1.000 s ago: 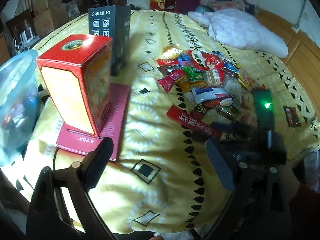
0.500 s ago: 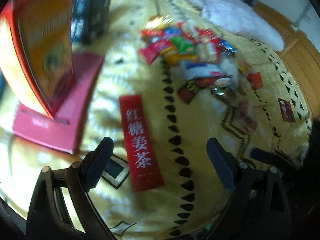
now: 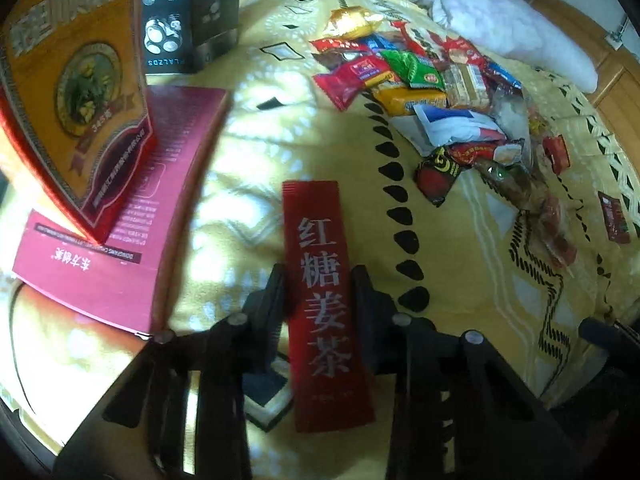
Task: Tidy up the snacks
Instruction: 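Grasp a red ginger-tea stick with the left tool while the right tool grasps a pastry bag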
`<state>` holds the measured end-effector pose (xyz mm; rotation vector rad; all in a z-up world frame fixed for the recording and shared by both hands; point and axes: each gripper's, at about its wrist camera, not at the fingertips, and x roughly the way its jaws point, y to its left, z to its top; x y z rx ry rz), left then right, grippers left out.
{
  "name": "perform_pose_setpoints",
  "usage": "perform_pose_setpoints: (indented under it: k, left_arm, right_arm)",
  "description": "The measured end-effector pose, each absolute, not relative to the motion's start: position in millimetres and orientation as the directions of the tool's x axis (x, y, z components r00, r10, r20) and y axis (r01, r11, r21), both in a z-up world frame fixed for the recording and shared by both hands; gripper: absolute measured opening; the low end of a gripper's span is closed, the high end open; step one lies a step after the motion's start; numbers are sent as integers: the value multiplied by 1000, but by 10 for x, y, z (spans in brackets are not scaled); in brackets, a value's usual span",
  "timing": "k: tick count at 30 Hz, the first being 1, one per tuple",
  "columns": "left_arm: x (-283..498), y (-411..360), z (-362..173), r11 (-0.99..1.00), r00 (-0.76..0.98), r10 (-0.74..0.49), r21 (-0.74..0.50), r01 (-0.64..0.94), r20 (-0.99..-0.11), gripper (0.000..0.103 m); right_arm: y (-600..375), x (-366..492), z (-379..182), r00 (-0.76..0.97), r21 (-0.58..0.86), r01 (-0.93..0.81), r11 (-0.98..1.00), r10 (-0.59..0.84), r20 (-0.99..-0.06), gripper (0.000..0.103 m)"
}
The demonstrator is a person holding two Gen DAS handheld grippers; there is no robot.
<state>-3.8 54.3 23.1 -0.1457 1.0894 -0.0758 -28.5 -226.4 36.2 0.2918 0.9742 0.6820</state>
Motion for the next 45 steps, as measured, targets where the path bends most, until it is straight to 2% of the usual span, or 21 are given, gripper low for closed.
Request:
perform_pose_setpoints:
  k: [7,12,17,19,21,23,24,26,28,31,33,36,37,38,41,45]
  left_arm:
    - [-109,545,323,984,481,-162,-174,20,-861,30]
    - [-73,542,369,979,488,-183,-202,14,-853,30]
    - [-65,501,430,979,503,-183,-203,14,-845,30]
    - [-79,479,450,979,507,-181,-201,16,-843,31]
    - [-93,445,467,979,510,-187,-201,27,-840,31]
    - [-100,414,474,978,510,-194,-205,36,-838,31]
    - [-102,402,477,978,509,-197,-206,39,-838,31]
    - [-104,400,486,977,510,-202,-211,42,-836,31]
    - [-102,417,506,975,516,-207,-216,43,-831,31]
    - [-83,445,489,973,518,-212,-229,32,-829,31]
    - [-83,454,466,971,513,-219,-239,27,-830,31]
    - [-93,448,461,969,508,-226,-244,32,-831,31]
    - [-95,450,465,969,509,-226,-244,34,-831,31]
    - [-98,458,469,969,510,-225,-243,32,-830,31]
    - [-74,479,457,968,510,-225,-249,21,-830,31]
    - [-28,458,431,967,502,-227,-256,12,-834,31]
  right_arm:
    - [-2671,-41,330,458,492,-245,835,547,-701,76]
    - [-2876,357,186,466,605,1,796,535,-705,76]
    - [-2619,741,100,489,571,119,812,453,-745,78]
    - [-2476,856,-15,463,535,117,837,431,-775,78]
    - [-2432,874,-80,475,494,95,864,398,-785,74]
    - [-2417,866,-70,494,408,19,913,346,-798,57]
    - [-2437,843,-72,494,393,-7,920,345,-798,54]
    - [-2483,799,-41,475,338,-85,937,336,-813,40]
    - [-2541,733,10,455,265,-150,952,305,-837,35]
    - [-2761,641,172,504,74,-157,985,145,-852,35]
    - [-2976,652,274,528,63,-100,993,106,-843,35]
    - [-3170,656,406,551,184,-74,980,194,-812,48]
    - [-3187,644,448,558,232,-74,970,233,-796,53]
    - [-3175,642,476,562,251,-69,966,245,-790,63]
    - [-3072,627,516,582,332,-29,943,286,-761,81]
    - [-2652,801,356,556,336,4,942,277,-784,83]
